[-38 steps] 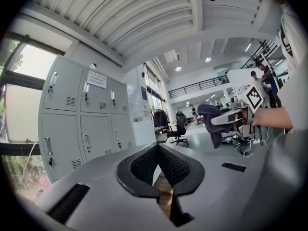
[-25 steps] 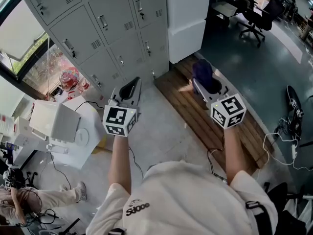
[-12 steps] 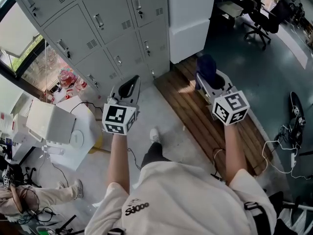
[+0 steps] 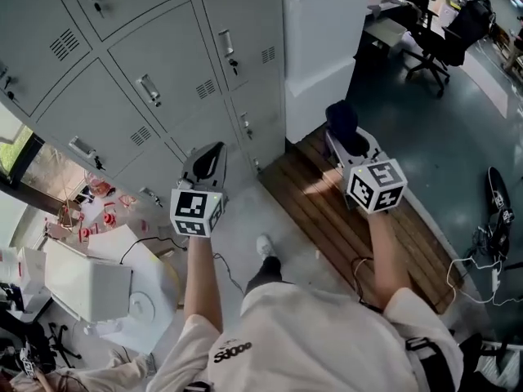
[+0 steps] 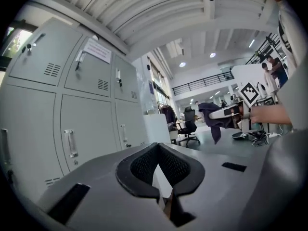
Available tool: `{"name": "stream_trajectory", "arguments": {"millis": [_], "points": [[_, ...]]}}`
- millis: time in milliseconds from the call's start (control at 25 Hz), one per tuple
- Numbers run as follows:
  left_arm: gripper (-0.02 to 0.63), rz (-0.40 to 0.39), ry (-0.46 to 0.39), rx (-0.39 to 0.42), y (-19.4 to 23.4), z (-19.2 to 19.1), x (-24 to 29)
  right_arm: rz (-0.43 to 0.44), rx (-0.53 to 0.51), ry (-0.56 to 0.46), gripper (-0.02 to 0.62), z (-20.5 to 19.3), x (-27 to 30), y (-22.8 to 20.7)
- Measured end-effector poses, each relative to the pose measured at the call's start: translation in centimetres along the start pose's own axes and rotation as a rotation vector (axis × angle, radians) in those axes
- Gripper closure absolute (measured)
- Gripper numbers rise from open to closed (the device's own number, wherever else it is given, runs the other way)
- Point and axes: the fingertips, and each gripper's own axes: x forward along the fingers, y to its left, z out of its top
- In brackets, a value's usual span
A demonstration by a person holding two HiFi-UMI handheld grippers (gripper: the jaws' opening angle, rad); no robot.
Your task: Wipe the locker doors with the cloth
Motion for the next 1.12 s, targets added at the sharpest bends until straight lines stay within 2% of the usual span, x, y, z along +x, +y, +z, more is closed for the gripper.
{"name": "stream_trajectory", "arguments": {"millis": [160, 360, 480, 720, 960, 1120], "points": [[0.589, -0.040, 0.008, 0.030, 6.4, 0.2, 6.3, 0.009, -0.010, -0.018, 0.497, 2.5, 8.6, -1.6], [0.588, -0.073, 0.014, -0.003, 11.5, -0.2, 11.6, 0.005, 0.001, -0.001, 0.495, 3.3, 15.6, -2.8], [0.589, -0.098, 0.019, -0.017, 13.3, -0.5, 13.9, -0.037, -0.023, 0.010, 0.488, 3.6, 18.3, -4.3], [0.589, -0.100, 0.038, -0.050, 16.1, -0.9, 17.7, -0.076, 0.008, -0.005, 0.484, 5.0, 22.3, -7.5], [0.588, -0.068, 0.023, -0.071, 18.4, -0.3, 20.2, -0.042, -0.051, -0.002, 0.483, 6.8, 25.6, -9.6], [0.588, -0.033, 0.014, -0.067, 19.3, 0.8, 21.1, 0.038, -0.077, -0.028, 0.483, 8.9, 28.3, -10.3]]}}
